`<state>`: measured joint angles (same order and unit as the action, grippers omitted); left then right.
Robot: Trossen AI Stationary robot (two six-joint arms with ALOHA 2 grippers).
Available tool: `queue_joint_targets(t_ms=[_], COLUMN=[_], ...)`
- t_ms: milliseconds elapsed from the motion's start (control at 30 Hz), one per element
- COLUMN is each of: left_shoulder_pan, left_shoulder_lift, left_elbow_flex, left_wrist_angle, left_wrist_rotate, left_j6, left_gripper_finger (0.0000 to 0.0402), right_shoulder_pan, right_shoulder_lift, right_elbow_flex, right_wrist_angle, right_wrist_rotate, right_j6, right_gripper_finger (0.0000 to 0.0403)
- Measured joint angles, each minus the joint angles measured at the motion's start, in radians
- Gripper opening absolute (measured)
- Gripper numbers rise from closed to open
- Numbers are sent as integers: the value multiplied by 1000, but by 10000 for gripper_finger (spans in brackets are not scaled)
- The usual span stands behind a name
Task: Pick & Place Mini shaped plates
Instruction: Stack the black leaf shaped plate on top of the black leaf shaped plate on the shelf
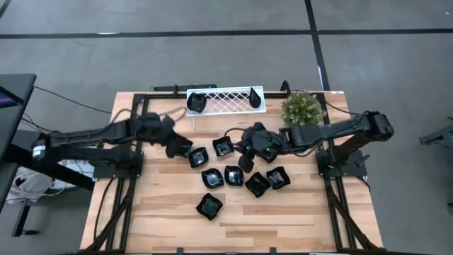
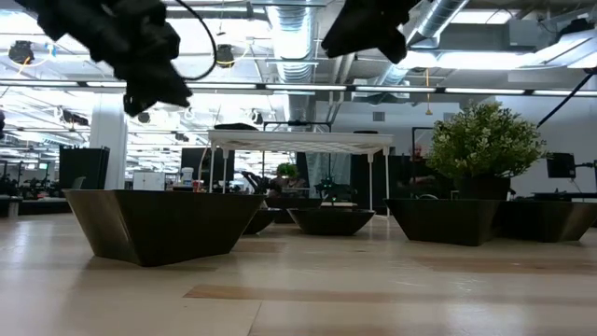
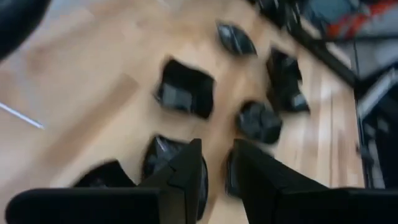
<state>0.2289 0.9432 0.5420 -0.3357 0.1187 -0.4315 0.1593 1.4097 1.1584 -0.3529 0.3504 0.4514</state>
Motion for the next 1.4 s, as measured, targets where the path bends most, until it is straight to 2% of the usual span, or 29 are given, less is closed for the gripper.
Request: queue_joint_targets(t_ms=[267, 400, 633, 767, 867, 1000, 1167, 1267, 1400], left_shoulder_pan=[-208, -301, -418, -452, -470, -506, -492, -485, -504], left_shoulder_lift=[11, 51, 174, 215, 245, 303, 396, 450, 512], left_elbow_flex=[-99, -114, -115, -115, -115, -115, -114, -114, -114], left_wrist_angle=[41, 72, 128, 174, 261, 418, 528, 550, 591], left_wrist_rotate=[-163, -224, -326, -332, -335, -337, -381, -347, -316], left_j6=[4, 4, 4, 29, 164, 448, 728, 795, 801], left_gripper_finger=[93, 93, 93, 93, 93, 93, 93, 93, 93], right_shoulder_pan=[152, 209, 273, 293, 303, 317, 319, 315, 314], right_shoulder_lift=[5, 18, 63, 87, 99, 96, 96, 95, 95], right_elbow_flex=[0, 1, 0, 0, 2, -1, -1, -1, -1], right_wrist_angle=[10, 24, 33, 15, -18, -95, -170, -179, -193], right_wrist_rotate=[333, 441, 463, 460, 460, 459, 459, 459, 458], right_j6=[194, 305, 361, 360, 342, 304, 302, 302, 301], right_gripper_finger=[74, 74, 74, 74, 74, 74, 74, 74, 74])
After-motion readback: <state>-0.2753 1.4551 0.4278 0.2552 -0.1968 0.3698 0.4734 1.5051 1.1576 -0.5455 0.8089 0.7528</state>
